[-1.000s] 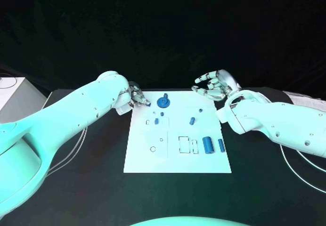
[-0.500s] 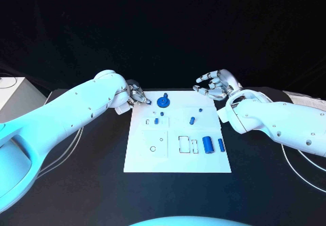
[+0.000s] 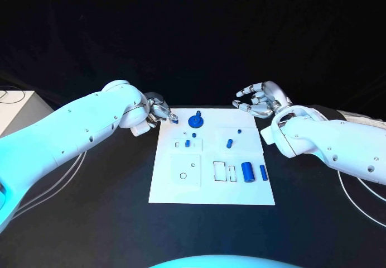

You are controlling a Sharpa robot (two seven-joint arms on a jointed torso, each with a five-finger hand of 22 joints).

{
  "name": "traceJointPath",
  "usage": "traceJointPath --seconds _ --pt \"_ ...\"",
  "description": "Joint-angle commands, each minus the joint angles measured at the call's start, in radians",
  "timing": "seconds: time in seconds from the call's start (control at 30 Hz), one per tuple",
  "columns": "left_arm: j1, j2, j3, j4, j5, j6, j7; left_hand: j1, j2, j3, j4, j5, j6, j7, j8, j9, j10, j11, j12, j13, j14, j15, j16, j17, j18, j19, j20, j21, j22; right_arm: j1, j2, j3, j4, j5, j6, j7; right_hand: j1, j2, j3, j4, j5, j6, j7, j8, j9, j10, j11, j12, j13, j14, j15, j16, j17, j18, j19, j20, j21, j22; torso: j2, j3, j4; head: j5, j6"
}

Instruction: Assemble the parts on the task board

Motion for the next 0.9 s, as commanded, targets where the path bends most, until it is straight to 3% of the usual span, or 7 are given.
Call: traceJointPath --seconds 0.03,0.23,0.53,0.7,0.9 --pt "-0.001 -0.018 -0.01 0.048 -0.008 -0.013 -0.022 -0.024 0.005 0.162 -0.166 0.018 0.038 -0.029 0.024 0.127 0.022 -0.006 0.011 0.019 0.103 -0.008 0.005 0.261 -0.017 0.012 -0.004 0.008 0.01 0.0 -0.002 0.001 -0.001 -0.004 0.009 0.002 -0.009 0.003 0.005 0.001 0.004 -0.007 0.0 0.003 0.0 0.021 0.003 -0.002 0.189 0.104 0.002 0.004 0.263 -0.01 0.054 0.003 -0.004 0.136 -0.008 -0.0002 0.0042 -0.002 -0.006" --pt "-0.004 -0.042 -0.031 0.107 -0.058 -0.031 -0.026 -0.03 0.007 0.166 -0.17 0.02 0.041 -0.031 0.026 0.127 0.024 -0.008 0.01 0.018 0.104 -0.009 0.005 0.262 -0.018 0.014 -0.005 0.009 0.014 0.0 -0.002 0.0 -0.003 -0.003 0.009 0.005 -0.009 0.002 0.006 0.001 0.005 -0.007 0.0 0.003 0.0 0.022 0.002 -0.002 0.189 0.104 0.002 0.004 0.263 -0.01 0.054 0.003 -0.004 0.136 -0.015 -0.0032 0.0078 -0.001 -0.014" --pt "-0.015 -0.056 -0.063 0.147 -0.117 -0.058 -0.028 -0.034 0.008 0.17 -0.175 0.022 0.043 -0.032 0.027 0.127 0.026 -0.01 0.01 0.019 0.104 -0.011 0.005 0.261 -0.018 0.015 -0.006 0.01 0.014 -0.001 -0.004 0.0 -0.004 -0.002 0.011 0.006 -0.009 0.002 0.006 0.001 0.006 -0.007 -0.001 0.003 0.0 0.022 0.002 -0.001 0.19 0.104 0.002 0.004 0.263 -0.01 0.054 0.003 -0.004 0.136 -0.021 -0.0058 0.0153 0.001 -0.023" --pt "-0.022 -0.056 -0.08 0.16 -0.136 -0.064 -0.028 -0.036 0.008 0.172 -0.177 0.022 0.044 -0.033 0.028 0.128 0.026 -0.01 0.009 0.018 0.103 -0.011 0.005 0.26 -0.018 0.015 -0.007 0.01 0.014 -0.001 -0.004 0.0 -0.004 -0.001 0.012 0.006 -0.009 0.002 0.006 0.001 0.006 -0.007 -0.001 0.003 0.0 0.022 0.002 -0.001 0.19 0.104 0.002 0.004 0.263 -0.01 0.054 0.003 -0.004 0.136 -0.02 -0.0069 0.0145 0.002 -0.026" --pt "-0.031 -0.051 -0.096 0.168 -0.151 -0.054 -0.03 -0.036 0.008 0.172 -0.177 0.022 0.044 -0.033 0.028 0.128 0.026 -0.01 0.009 0.018 0.103 -0.011 0.005 0.26 -0.018 0.015 -0.007 0.01 0.014 -0.002 -0.003 0.0 -0.004 -0.004 0.013 0.006 -0.01 0.002 0.007 0.001 0.008 -0.007 -0.001 0.004 0.0 0.022 0.002 -0.001 0.189 0.104 0.002 0.004 0.263 -0.01 0.054 0.003 -0.004 0.136 -0.018 -0.0055 0.0126 0.004 -0.029"
